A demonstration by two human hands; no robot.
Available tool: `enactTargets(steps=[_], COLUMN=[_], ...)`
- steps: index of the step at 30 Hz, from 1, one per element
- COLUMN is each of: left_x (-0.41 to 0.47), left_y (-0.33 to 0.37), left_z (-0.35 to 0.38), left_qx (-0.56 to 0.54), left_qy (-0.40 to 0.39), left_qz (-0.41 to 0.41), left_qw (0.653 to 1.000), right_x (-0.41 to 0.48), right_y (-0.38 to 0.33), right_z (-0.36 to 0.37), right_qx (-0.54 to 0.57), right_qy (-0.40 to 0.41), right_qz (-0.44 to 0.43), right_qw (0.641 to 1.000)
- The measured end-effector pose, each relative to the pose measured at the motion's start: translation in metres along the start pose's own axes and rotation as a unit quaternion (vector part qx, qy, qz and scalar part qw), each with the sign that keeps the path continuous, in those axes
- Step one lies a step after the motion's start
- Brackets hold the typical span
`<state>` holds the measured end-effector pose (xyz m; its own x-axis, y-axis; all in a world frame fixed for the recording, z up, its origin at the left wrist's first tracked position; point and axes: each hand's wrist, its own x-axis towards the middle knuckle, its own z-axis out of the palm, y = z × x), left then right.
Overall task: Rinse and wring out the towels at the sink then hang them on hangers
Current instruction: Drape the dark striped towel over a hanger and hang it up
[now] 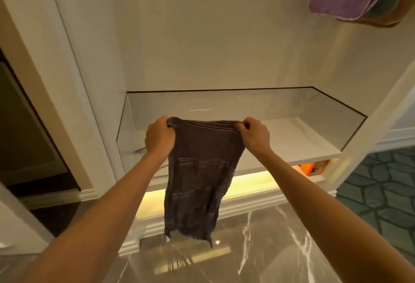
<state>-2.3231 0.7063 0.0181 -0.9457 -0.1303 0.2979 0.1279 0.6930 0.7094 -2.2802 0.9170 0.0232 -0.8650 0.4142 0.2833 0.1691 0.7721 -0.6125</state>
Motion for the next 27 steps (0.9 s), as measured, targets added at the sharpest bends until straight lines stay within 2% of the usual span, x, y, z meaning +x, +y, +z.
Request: enactTargets(steps=[4,6,7,9,12,14,16,19,20,22,23,24,27], left_x=[0.058,0.091,0.099,0.133,0.181,0.217,0.244,0.287,0.297,0.303,0.300,0.302,0.314], left_y=[0.002,0.000,0.001,0.001,0.002,-0.005,-0.016,-0.047,-0.060,-0.077,-0.080,-0.086,-0.096], left_z=[0.022,0.042,0.047,0.067,0.091,0.107,0.120,0.142,0.150,0.169,0.177,0.189,0.215], left_qx=[-0.052,-0.101,-0.141,-0.196,-0.245,-0.303,-0.311,-0.266,-0.241,-0.198,-0.196,-0.207,-0.159], left_qy=[0.042,0.035,0.022,-0.012,-0.133,-0.228,-0.264,-0.203,-0.238,-0.370,-0.396,-0.381,-0.243], left_qz=[-0.016,-0.032,-0.038,-0.044,-0.055,-0.073,-0.072,-0.113,-0.124,-0.126,-0.121,-0.119,-0.146], left_qw=[0.998,0.994,0.989,0.979,0.959,0.922,0.910,0.935,0.933,0.899,0.889,0.893,0.946], right_x=[0.061,0.095,0.102,0.129,0.170,0.207,0.237,0.280,0.291,0.311,0.316,0.324,0.346], right_y=[-0.001,-0.002,-0.005,-0.014,-0.024,-0.034,-0.040,-0.049,-0.053,-0.057,-0.059,-0.060,-0.055], right_z=[0.028,0.050,0.057,0.078,0.121,0.159,0.186,0.216,0.224,0.243,0.249,0.259,0.285], right_qx=[0.009,0.096,0.183,0.332,0.351,0.368,0.385,0.435,0.465,0.510,0.522,0.529,0.547], right_qy=[0.015,-0.028,-0.069,-0.177,-0.317,-0.369,-0.380,-0.386,-0.386,-0.389,-0.392,-0.394,-0.397], right_qz=[-0.016,0.005,0.026,0.066,0.070,0.085,0.113,0.174,0.202,0.242,0.247,0.256,0.268], right_qw=[1.000,0.995,0.980,0.924,0.878,0.849,0.833,0.795,0.770,0.728,0.716,0.707,0.687])
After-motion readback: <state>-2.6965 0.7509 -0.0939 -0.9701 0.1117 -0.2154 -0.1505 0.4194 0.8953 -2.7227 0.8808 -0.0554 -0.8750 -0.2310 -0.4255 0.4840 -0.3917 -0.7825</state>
